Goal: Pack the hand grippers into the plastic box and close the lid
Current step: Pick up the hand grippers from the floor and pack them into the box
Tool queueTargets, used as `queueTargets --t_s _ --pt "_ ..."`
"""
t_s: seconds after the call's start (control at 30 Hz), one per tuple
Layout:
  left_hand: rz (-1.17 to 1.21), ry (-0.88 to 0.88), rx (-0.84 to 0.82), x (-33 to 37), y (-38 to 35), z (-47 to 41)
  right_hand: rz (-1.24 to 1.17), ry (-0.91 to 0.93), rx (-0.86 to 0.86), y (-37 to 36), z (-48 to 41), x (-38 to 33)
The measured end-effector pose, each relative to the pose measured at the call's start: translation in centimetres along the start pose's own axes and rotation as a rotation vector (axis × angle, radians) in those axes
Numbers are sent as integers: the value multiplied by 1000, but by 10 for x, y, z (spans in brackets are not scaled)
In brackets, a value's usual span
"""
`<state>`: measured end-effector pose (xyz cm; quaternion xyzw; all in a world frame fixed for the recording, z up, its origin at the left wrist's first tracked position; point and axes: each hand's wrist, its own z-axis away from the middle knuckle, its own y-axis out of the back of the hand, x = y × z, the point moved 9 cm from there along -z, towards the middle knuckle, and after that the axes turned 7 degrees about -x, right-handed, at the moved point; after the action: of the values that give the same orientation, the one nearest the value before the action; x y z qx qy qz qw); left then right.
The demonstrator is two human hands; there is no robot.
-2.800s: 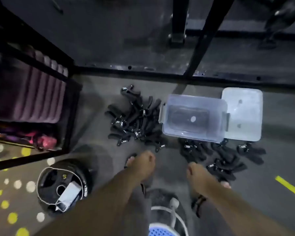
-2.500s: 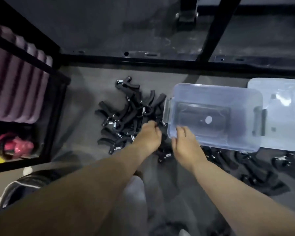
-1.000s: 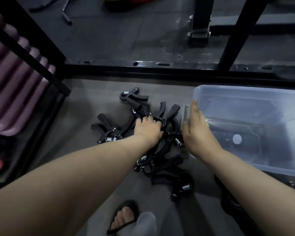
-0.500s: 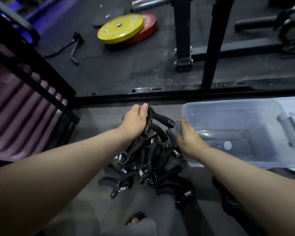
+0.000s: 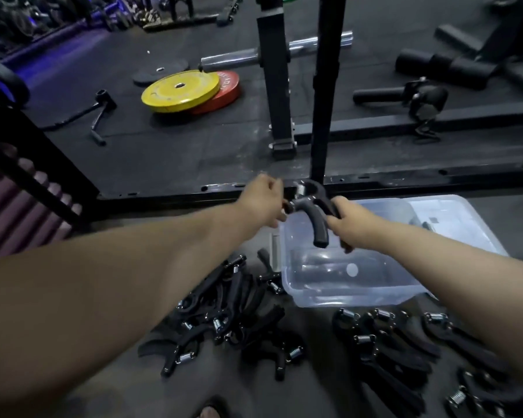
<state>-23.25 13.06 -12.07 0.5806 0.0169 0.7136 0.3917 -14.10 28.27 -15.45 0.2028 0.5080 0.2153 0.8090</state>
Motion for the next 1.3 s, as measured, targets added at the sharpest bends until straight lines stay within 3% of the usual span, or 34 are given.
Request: queueTargets --t_s 0.1,0.2,0.3,0.53,0.83,0.93,1.1,1.2,1.3 --pt "-359 23 -59 -40 -37 -3 114 -243 -51 -4 -10 65" --pt "-525 -8 -154 -75 -60 -7 117 -348 -145 -30 -30 105" --pt "-533 -101 -231 -89 -70 -10 84 -400 -185 -61 -51 123" --pt "-709 -200 -175 -103 -76 -17 118 -387 -231 -113 -91 142" --pt "-739 -146 -235 -112 -84 -14 407 -388 -374 -116 -92 150" --pt "-733 -160 -246 -113 -84 -15 299 -333 -259 -110 -99 138" --pt "-757 -237 -259 -112 -73 -18 -90 -153 -28 -110 -101 63" --pt "-682 -32 -305 -137 -51 -37 -98 -34 160 -114 -85 20" --pt "-877 90 -392 -157 -25 -43 56 68 149 -139 -78 1"
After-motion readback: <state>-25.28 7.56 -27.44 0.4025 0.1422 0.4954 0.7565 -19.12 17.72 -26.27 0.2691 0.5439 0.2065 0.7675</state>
